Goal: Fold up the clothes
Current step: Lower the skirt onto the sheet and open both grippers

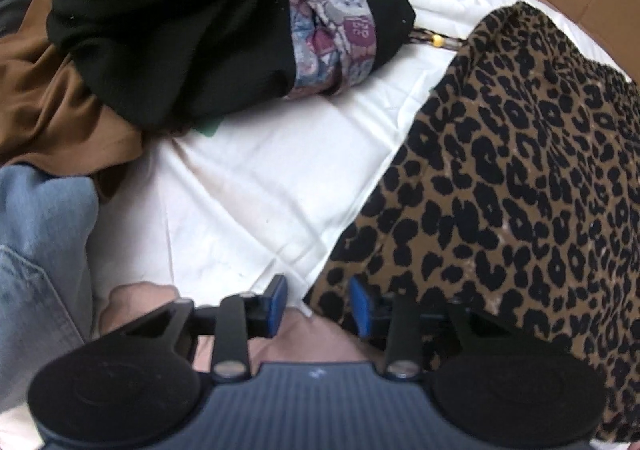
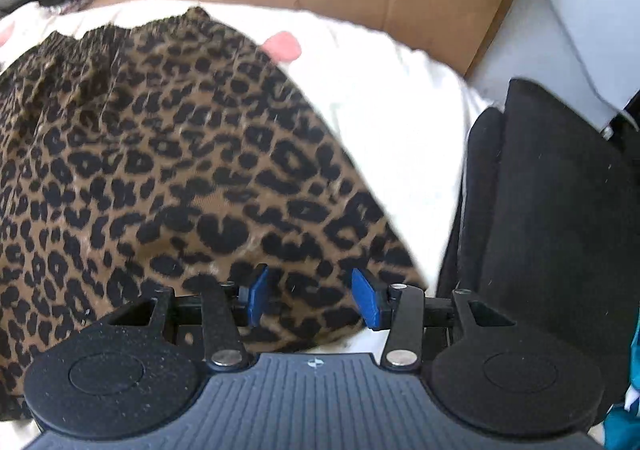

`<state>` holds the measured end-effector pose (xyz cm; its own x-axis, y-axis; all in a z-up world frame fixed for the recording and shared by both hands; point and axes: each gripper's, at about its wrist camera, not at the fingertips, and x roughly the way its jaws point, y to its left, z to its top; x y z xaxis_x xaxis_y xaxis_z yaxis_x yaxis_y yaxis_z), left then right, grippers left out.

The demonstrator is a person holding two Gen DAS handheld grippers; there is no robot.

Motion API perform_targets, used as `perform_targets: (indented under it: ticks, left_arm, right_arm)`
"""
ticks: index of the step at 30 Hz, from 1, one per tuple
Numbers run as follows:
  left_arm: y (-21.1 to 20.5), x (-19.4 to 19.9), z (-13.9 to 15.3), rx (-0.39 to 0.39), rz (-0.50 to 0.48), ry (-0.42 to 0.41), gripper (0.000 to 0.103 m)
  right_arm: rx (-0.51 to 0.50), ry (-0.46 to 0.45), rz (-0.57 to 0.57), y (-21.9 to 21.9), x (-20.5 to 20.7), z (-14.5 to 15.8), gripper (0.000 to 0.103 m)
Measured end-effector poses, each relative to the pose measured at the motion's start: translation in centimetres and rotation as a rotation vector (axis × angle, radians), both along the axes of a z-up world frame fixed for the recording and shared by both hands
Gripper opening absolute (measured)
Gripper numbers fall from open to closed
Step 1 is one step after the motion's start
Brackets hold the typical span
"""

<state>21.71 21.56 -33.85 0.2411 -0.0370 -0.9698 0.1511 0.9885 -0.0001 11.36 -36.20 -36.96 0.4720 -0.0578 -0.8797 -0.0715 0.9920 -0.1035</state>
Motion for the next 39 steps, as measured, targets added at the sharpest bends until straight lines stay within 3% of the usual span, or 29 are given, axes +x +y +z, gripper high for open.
perform_targets:
  ticks: [11, 13, 21, 32, 39]
  left_arm:
    - [0.0, 0.1, 0.1, -0.034, 0.042, -0.025, 0.030]
    - [0.0, 0.1, 0.1, -0.038, 0.048, -0.029, 0.030]
    - [0.2, -0.3, -0.3, -0.045, 0.063, -0.033, 0.030]
    - [0.1, -1.0, -0.2, -0.044, 0.054, -0.043, 0.030]
    - [-0.5, -1.3, -0.9, -0.017, 0.015, -0.055, 0.031]
  right_arm:
    - [-0.003, 0.032, -0.089, -3.4, 0.7, -1.7, 0.047]
    - [-0.003, 0.036, -0.086, -3.3, 0.7, -1.8, 0.029]
    - [-0.042, 0.049, -0.101, -2.8, 0.6, -1.2, 0.017]
    - [-0.074, 0.055, -0.136, -2.8, 0.3, -0.8, 0.014]
    - [-0.051, -0.012, -0.148, -2.5, 0.1, 0.8, 0.017]
